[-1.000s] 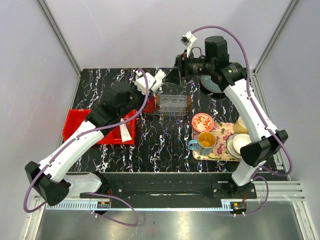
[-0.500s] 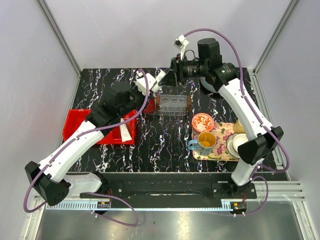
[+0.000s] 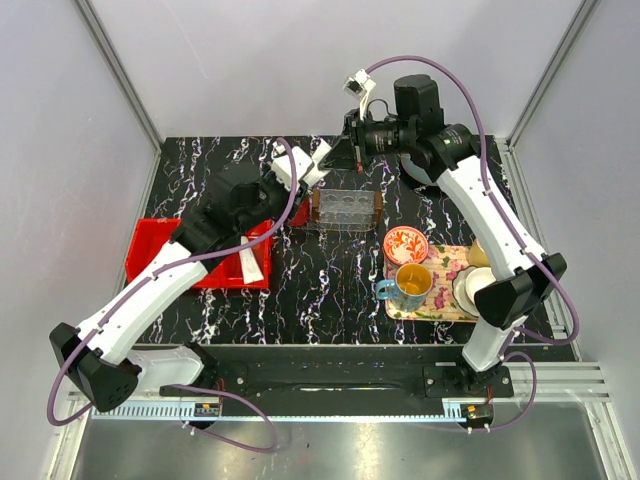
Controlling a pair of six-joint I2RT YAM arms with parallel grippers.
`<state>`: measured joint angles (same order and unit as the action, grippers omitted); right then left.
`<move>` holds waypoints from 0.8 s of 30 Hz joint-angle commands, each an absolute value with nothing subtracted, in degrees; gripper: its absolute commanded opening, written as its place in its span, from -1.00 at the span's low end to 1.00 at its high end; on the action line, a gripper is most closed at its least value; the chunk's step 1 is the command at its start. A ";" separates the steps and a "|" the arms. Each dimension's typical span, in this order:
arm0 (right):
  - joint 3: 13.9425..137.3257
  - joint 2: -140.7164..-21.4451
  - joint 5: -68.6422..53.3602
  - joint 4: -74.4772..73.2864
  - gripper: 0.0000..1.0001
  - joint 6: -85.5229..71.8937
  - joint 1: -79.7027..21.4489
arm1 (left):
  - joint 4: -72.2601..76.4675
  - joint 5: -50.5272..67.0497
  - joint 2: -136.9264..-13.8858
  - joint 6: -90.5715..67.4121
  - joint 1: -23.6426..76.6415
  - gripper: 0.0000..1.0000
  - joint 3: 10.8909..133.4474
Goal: Prepare toiletry sets of a toothbrush and toothpaste on the tray
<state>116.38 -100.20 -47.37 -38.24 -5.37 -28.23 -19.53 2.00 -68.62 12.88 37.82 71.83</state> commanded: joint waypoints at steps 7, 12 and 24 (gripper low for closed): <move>124.28 -100.81 -35.34 -44.12 -1.00 1.30 -28.92 | -14.85 1.59 -66.01 12.48 37.88 0.47 72.07; 126.03 -101.34 -28.22 -45.87 -1.00 3.60 -28.92 | -14.33 0.18 -65.39 12.92 37.44 0.61 71.28; 138.51 -112.76 -10.64 -56.68 -1.00 9.40 -28.92 | -15.11 -6.68 -62.84 18.72 35.95 0.66 66.80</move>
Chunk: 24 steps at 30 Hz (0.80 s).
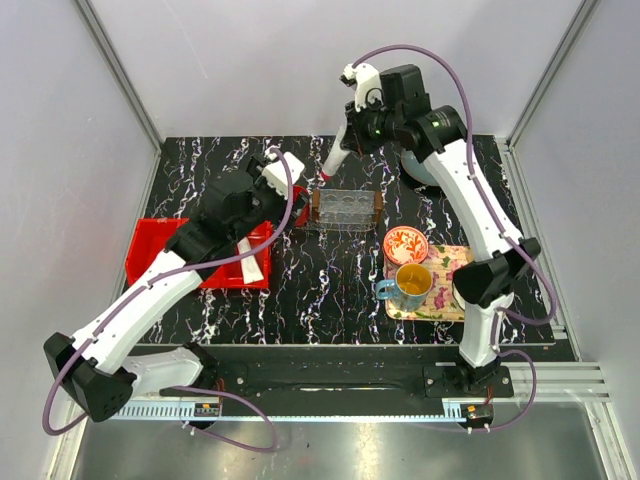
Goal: Prepare toiletry sets of a toothbrush and toothpaste on the tray
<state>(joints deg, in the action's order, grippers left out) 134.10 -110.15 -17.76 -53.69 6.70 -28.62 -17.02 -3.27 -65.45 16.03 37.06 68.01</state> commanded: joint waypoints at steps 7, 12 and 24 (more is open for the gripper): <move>141.50 -117.50 -6.07 -58.36 -1.00 10.63 -28.92 | -16.17 -4.66 -61.17 19.86 31.65 0.66 63.81; 142.29 -119.44 -5.27 -58.54 -1.00 10.90 -29.00 | -15.91 -3.43 -59.94 19.86 29.45 0.65 61.53; 137.82 -120.76 -5.36 -56.25 -1.00 13.27 -29.09 | -15.12 -1.76 -58.97 19.51 28.13 0.63 58.89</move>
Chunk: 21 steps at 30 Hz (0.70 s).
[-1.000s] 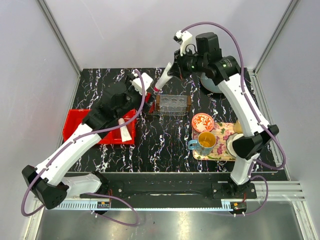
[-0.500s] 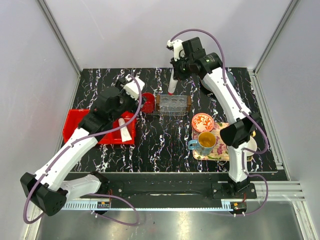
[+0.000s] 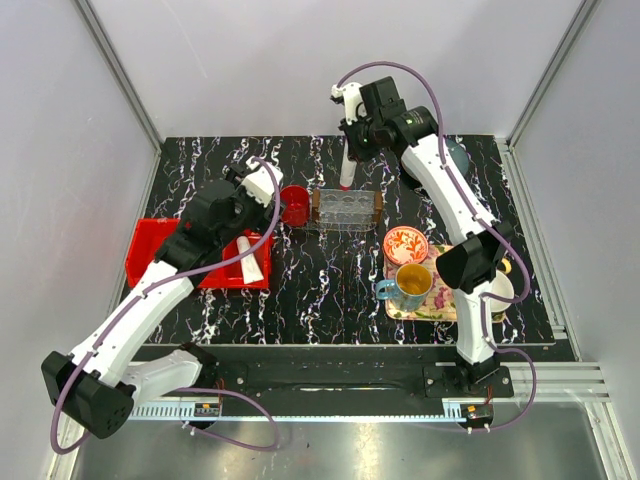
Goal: Prepare toiletry sets of a toothbrush and toothpaste on the tray
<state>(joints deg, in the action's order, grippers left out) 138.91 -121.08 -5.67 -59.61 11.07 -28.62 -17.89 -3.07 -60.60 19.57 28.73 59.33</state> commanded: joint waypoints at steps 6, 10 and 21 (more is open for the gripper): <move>133.25 -119.62 -5.71 -54.32 -1.00 15.99 -29.00 | -14.94 -1.32 -59.15 19.60 27.77 0.63 58.27; 130.52 -118.92 -5.80 -51.95 -1.00 16.96 -29.00 | -14.59 -0.97 -59.33 19.42 27.51 0.63 58.18; 126.21 -117.77 -6.85 -48.25 -1.00 18.81 -29.00 | -14.33 -0.62 -59.33 19.42 27.07 0.63 57.66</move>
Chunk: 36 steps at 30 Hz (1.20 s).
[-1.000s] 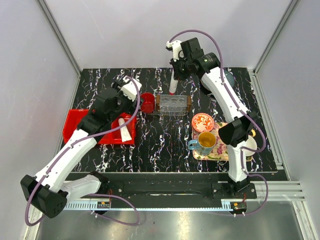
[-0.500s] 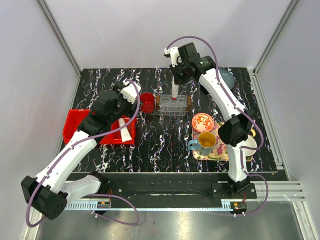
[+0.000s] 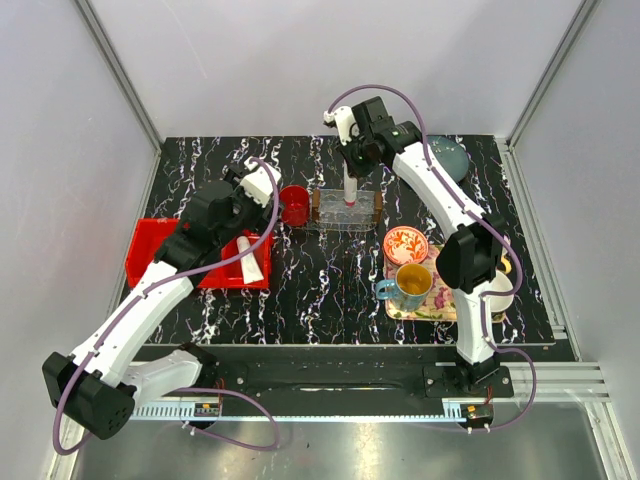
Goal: Prepare toiletry sets of a toothbrush and toothpaste on the tray
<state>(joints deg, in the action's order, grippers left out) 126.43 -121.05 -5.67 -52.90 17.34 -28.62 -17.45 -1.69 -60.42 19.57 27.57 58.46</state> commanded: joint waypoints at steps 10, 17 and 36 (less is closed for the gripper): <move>125.42 -117.51 -7.38 -47.64 -1.00 18.98 -29.00 | -14.15 -0.53 -59.33 19.60 26.72 0.63 57.48; 126.38 -117.68 -7.56 -47.37 -1.00 18.55 -28.92 | -14.15 -0.35 -59.33 19.51 26.46 0.63 57.48; 125.95 -118.04 -7.12 -47.55 -1.00 18.81 -29.00 | -13.97 -0.35 -59.24 19.34 26.02 0.62 57.30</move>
<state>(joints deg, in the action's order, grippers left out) 125.27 -121.01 -6.68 -50.41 18.26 -28.62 -16.86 -1.45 -60.42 19.55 26.48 57.54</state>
